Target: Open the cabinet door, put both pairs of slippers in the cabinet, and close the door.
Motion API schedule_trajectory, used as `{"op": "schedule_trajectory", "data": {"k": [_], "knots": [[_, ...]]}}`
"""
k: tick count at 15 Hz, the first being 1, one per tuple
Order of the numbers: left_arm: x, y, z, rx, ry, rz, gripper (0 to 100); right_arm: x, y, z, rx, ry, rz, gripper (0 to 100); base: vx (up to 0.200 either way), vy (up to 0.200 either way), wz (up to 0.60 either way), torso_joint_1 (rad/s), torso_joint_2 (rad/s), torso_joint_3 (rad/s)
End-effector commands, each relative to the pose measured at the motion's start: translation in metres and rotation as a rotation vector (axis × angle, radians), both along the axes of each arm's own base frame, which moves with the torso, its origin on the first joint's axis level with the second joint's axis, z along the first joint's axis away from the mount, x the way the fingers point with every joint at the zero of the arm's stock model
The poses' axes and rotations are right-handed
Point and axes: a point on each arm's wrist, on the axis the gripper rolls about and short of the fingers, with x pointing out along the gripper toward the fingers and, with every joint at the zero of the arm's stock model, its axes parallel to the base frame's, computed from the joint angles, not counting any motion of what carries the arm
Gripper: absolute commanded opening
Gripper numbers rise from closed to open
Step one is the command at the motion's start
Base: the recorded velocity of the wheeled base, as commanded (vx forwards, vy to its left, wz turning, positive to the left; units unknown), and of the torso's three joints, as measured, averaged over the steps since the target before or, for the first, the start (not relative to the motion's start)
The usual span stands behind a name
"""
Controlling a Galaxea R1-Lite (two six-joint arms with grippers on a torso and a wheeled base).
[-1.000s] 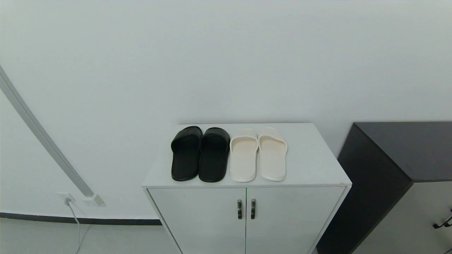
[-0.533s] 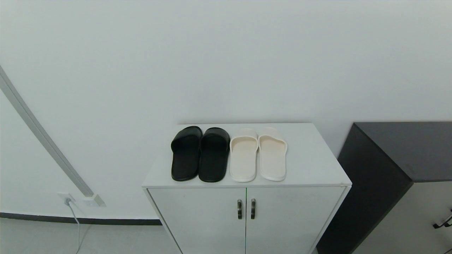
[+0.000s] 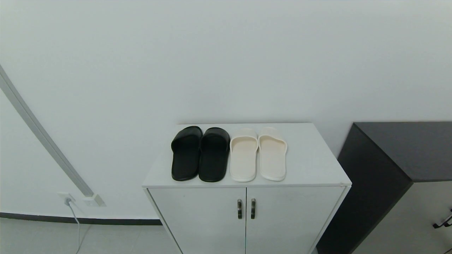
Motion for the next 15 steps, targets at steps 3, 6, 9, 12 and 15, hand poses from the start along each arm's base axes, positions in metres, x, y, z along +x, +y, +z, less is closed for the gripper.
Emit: {"op": "schedule_trajectory", "data": {"k": [3, 6, 9, 12, 15], "knots": [[0.000, 0.000, 0.000, 0.000, 0.001, 0.000, 0, 0.115, 0.022, -0.005, -0.005, 0.267, 0.163, 100, 0.000, 0.000, 0.00, 0.000, 0.00, 0.000], [0.000, 0.000, 0.000, -0.002, 0.003, 0.000, 0, 0.149, 0.047, -0.009, 0.010, 0.285, 0.112, 100, 0.000, 0.000, 0.00, 0.000, 0.00, 0.000], [0.000, 0.000, 0.000, -0.002, 0.001, 0.000, 0, 0.182, 0.074, -0.001, 0.046, 0.244, 0.100, 100, 0.000, 0.000, 0.00, 0.000, 0.00, 0.000], [0.000, 0.000, 0.000, -0.002, 0.003, 0.000, 0, 0.207, 0.104, 0.011, 0.048, 0.202, 0.053, 100, 0.000, 0.000, 0.00, 0.000, 0.00, 0.000], [0.000, 0.000, 0.000, -0.002, 0.003, 0.000, 0, 0.234, 0.137, 0.014, 0.031, 0.174, 0.017, 100, 0.000, 0.000, 0.00, 0.000, 0.00, 0.000]]}}
